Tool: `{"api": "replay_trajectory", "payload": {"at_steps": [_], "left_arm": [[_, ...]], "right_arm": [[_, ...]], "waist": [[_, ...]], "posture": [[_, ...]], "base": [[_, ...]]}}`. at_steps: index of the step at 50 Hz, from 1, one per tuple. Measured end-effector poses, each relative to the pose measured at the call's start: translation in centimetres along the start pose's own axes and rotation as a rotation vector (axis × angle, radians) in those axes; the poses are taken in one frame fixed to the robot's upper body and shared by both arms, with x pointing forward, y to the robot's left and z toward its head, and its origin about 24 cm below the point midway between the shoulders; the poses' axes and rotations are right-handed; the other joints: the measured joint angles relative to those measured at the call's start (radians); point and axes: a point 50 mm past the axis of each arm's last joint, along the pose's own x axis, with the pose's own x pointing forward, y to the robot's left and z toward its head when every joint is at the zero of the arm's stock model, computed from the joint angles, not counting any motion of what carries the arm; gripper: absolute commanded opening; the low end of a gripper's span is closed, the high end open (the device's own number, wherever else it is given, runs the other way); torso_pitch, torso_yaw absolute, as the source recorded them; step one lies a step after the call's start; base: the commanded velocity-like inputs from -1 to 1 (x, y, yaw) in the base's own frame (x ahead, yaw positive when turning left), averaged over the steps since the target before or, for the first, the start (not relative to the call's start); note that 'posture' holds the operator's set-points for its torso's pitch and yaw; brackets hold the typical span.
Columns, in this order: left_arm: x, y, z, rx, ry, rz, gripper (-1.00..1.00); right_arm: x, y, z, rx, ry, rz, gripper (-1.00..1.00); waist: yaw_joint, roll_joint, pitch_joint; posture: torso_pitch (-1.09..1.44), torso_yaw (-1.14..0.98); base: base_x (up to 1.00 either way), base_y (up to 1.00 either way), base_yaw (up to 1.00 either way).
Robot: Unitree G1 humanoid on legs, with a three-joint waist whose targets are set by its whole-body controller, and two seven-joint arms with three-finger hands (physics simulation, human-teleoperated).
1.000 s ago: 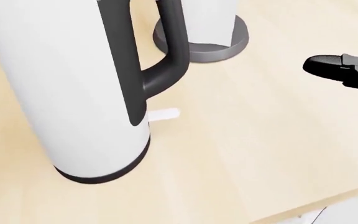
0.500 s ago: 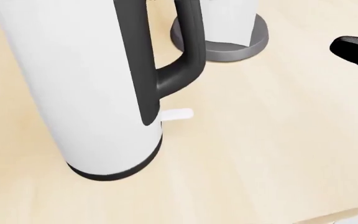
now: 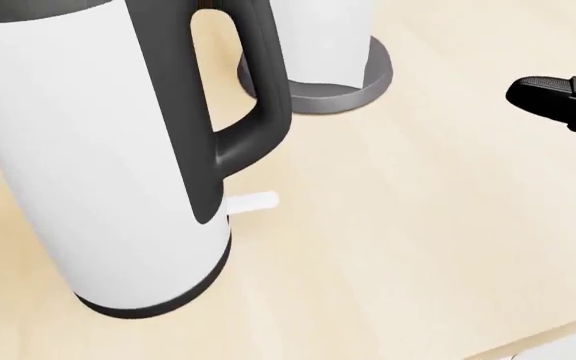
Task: Press the button to open the lid of the electric kettle.
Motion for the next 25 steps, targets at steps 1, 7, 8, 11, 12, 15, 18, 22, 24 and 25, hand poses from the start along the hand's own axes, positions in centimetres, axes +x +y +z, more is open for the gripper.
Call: {"api": "replay_trajectory", "payload": {"at_steps": [1,7,8,11,12,15,18,22,24,25], "left_arm": [[0.0,0.0,0.0,-0.001,-0.002,-0.001,1.0],[0.0,0.1,0.2,-0.003,-0.009,0.004,1.0],[0.0,0.1,0.2,-0.003,-0.01,0.004,1.0],[0.0,0.2,0.3,-0.003,-0.011,0.006,1.0],[0.0,0.1,0.3,-0.003,-0.012,0.006,1.0],[0.0,0.1,0.3,-0.004,-0.012,0.005,1.0],[0.0,0.1,0.2,-0.004,-0.008,0.003,1.0],[0.0,0.1,0.1,-0.001,-0.004,0.0,1.0],[0.0,-0.1,0.0,0.001,-0.003,-0.006,1.0],[0.0,-0.1,0.0,0.001,-0.003,-0.008,1.0]], "right_arm": [[0.0,0.1,-0.1,-0.004,-0.008,0.003,1.0],[-0.1,0.2,-0.1,0.0,-0.002,0.016,1.0],[-0.1,0.2,-0.1,0.001,0.0,0.021,1.0],[-0.3,0.2,0.0,0.003,0.005,0.036,1.0],[-0.3,0.3,0.0,0.004,0.007,0.039,1.0],[-0.2,0.3,-0.1,0.008,0.016,0.043,1.0],[-0.2,0.5,-0.2,0.01,0.026,0.05,1.0],[-0.1,0.8,-0.8,0.009,0.05,0.064,1.0],[0.1,0.9,-1.0,0.005,0.059,0.071,1.0],[0.1,1.0,-1.1,0.003,0.061,0.075,1.0]], "waist": [[0.0,0.0,-0.005],[0.002,0.001,-0.032],[0.002,0.0,-0.037],[0.003,-0.001,-0.053],[0.003,-0.001,-0.058],[0.003,-0.002,-0.074],[0.004,-0.001,-0.092],[0.004,-0.001,-0.116],[0.004,0.0,-0.126],[0.005,0.001,-0.131]], "posture": [[-0.07,0.0],[-0.12,0.0],[-0.12,0.0],[-0.15,0.0],[-0.15,0.0],[-0.18,0.0],[-0.2,0.0],[-0.22,0.0],[-0.22,0.0],[-0.22,0.0]], "base": [[0.0,0.0,0.0],[0.0,0.0,0.0],[0.0,0.0,0.0],[0.0,0.0,0.0],[0.0,0.0,0.0],[0.0,0.0,0.0],[0.0,0.0,0.0],[0.0,0.0,0.0],[0.0,0.0,0.0],[0.0,0.0,0.0]]}}
